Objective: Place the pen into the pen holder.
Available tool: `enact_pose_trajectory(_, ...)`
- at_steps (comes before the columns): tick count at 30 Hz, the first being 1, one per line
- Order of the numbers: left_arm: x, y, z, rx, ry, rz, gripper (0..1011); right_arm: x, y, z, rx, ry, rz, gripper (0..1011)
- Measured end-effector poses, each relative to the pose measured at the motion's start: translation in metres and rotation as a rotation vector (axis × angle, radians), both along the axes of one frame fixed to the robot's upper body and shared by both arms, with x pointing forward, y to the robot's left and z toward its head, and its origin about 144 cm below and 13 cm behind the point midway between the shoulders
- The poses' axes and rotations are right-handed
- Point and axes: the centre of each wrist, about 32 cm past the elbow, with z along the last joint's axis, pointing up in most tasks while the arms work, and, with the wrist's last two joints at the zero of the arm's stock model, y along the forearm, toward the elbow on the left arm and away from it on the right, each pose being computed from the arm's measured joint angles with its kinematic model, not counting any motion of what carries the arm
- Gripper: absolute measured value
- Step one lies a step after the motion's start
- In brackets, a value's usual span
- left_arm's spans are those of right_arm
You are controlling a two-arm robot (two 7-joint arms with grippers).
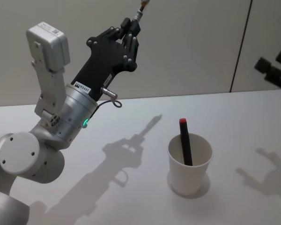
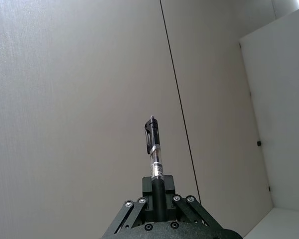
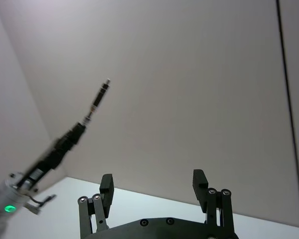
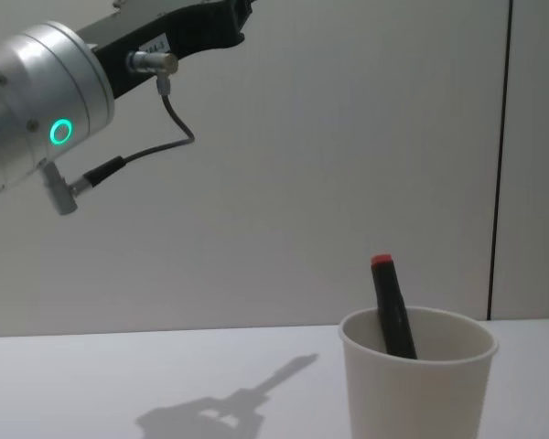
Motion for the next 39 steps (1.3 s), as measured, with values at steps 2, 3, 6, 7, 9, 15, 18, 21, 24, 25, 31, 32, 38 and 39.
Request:
enact_pose_trajectory(2, 0.0, 0.0, 0.0, -0.001, -0.002, -0.001, 130, 0.0, 0.002, 0.004, 0.024, -0.004, 0.02, 1001)
enact_pose_trajectory(3, 0.0, 0.0, 0.001, -0.001, -0.003, -0.001, 130, 0.0, 0.002, 0.005, 0.039, -0.004, 0.033, 1001)
enact_pose_trajectory(6, 0.0, 0.0, 0.001, -0.002, -0.006, -0.002, 130, 0.001, 0.005, 0.012, 0.087, -0.005, 0.074, 1001)
enact_pose_trajectory(7, 0.0, 0.0, 0.001, -0.002, -0.007, -0.003, 130, 0.002, 0.006, 0.014, 0.108, -0.006, 0.091, 1001)
enact_pose_trajectory(9, 0.0, 0.0, 0.002, -0.002, -0.008, -0.003, 130, 0.003, 0.007, 0.016, 0.133, -0.005, 0.111, 1001)
enact_pose_trajectory(15, 0.0, 0.0, 0.002, -0.004, -0.01, -0.003, 130, 0.006, 0.013, 0.02, 0.179, 0.014, 0.129, 1001)
enact_pose_trajectory(18, 0.0, 0.0, 0.002, -0.004, -0.011, -0.004, 130, 0.008, 0.018, 0.023, 0.208, 0.034, 0.123, 1001)
enact_pose_trajectory(21, 0.0, 0.0, 0.002, -0.004, -0.012, -0.004, 130, 0.012, 0.024, 0.026, 0.244, 0.058, 0.111, 1001)
enact_pose_trajectory(24, 0.001, 0.0, 0.003, -0.004, -0.013, -0.005, 130, 0.017, 0.031, 0.028, 0.282, 0.089, 0.096, 1001)
enact_pose_trajectory(25, 0.001, 0.0, 0.003, -0.004, -0.013, -0.005, 131, 0.018, 0.033, 0.028, 0.294, 0.098, 0.094, 1001)
enact_pose_trajectory(31, 0.001, 0.0, 0.003, -0.004, -0.014, -0.005, 129, 0.03, 0.048, 0.034, 0.381, 0.165, 0.065, 1001)
enact_pose_trajectory(32, 0.001, 0.0, 0.003, -0.004, -0.014, -0.005, 130, 0.032, 0.051, 0.035, 0.395, 0.175, 0.063, 1001)
enact_pose_trajectory(38, 0.001, 0.0, 0.003, -0.004, -0.014, -0.005, 130, 0.046, 0.071, 0.044, 0.493, 0.246, 0.065, 1001)
enact_pose_trajectory(39, 0.001, 0.0, 0.003, -0.004, -0.014, -0.005, 130, 0.049, 0.076, 0.046, 0.511, 0.264, 0.068, 1001)
